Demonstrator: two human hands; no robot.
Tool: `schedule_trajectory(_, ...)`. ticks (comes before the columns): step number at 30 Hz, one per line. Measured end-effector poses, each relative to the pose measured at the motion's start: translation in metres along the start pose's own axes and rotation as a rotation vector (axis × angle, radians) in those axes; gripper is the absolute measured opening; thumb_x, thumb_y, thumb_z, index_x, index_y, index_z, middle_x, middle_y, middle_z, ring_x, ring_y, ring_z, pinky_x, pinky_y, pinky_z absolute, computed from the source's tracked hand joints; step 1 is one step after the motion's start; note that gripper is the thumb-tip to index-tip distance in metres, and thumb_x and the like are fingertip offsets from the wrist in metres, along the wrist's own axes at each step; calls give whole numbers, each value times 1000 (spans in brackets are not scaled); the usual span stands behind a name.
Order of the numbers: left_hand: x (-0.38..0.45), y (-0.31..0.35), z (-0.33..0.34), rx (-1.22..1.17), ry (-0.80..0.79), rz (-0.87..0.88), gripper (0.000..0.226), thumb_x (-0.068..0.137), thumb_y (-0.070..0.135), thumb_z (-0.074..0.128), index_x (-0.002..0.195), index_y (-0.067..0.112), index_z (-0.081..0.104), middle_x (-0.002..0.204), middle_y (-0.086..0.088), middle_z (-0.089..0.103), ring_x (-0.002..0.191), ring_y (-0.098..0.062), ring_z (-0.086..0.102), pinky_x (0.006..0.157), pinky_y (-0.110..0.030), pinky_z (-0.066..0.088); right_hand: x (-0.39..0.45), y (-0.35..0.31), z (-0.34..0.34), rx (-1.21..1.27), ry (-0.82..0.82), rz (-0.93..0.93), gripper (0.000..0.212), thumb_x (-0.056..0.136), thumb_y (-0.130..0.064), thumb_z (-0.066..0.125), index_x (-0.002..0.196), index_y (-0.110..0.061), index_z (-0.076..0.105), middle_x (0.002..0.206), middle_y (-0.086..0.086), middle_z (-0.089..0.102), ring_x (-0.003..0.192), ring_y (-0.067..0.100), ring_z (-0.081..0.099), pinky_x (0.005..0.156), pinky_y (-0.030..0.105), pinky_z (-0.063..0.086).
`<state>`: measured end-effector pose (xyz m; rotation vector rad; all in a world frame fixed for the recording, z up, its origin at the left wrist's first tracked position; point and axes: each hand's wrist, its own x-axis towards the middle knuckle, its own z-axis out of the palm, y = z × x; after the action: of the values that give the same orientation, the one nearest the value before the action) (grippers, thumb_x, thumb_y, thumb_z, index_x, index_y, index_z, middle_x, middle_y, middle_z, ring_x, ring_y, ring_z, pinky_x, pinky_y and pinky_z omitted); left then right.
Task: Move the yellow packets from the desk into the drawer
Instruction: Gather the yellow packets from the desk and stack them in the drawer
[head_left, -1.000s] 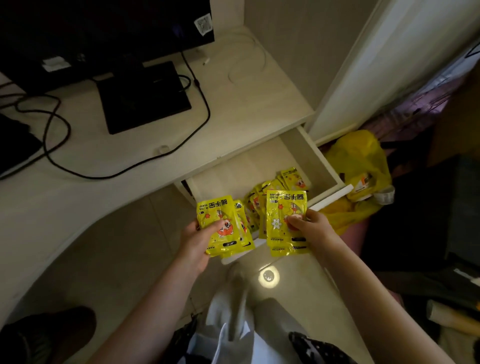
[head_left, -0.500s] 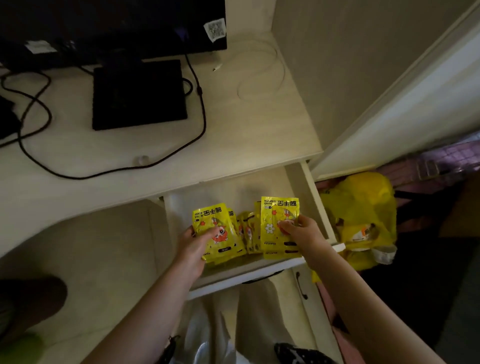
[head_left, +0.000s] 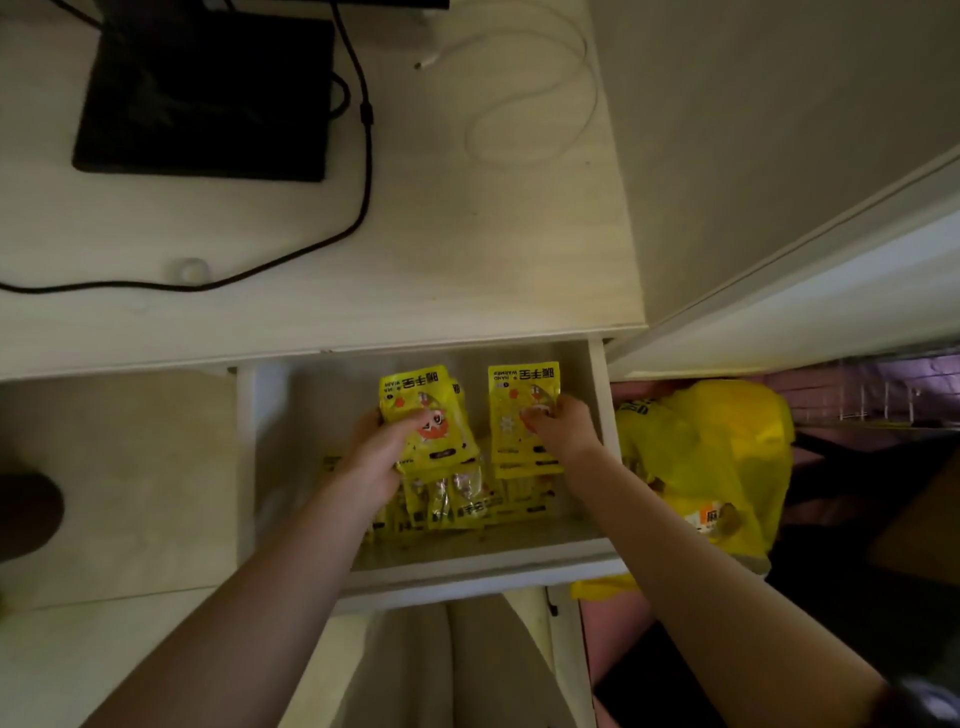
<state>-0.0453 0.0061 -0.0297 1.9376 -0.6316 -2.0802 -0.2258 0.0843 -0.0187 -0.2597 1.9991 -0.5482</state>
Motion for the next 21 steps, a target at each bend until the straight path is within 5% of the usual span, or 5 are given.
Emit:
schedule_trajectory(4,43,-6,0,-19,25,-45,107,16,43,94,115,17,63,123,-13,63,115,-36,58,97,-57,44,21,-4,6,10,-50,1,29,90,-16,61,113,1,59,109,20,66,89,24,58,79,31,44)
schedule_trajectory(9,50,-9,10,112,95,-30,36,69,23,83,98,15,65,106,-13,68,99,-31,64,90,-50,51,38,2,12,9,-65,24,26,89,-11,62,113,-3,59,112,18,65,106,31,61,89,37,48)
schedule_trajectory(15,59,-18,-1,346,140,97,14,76,24,77,86,23,67,97,-7,72,93,-28,67,91,-50,52,41,14,9,-134,-26,-21,20,87,-13,64,104,-3,66,98,18,69,83,23,60,71,28,44)
schedule_trajectory(21,53,-11,-5,617,146,254,23,84,17,68,106,12,62,103,-7,66,88,-23,62,78,-30,48,34,15,7,-295,-52,-63,31,90,-28,61,113,-8,58,102,11,65,88,24,59,72,29,43)
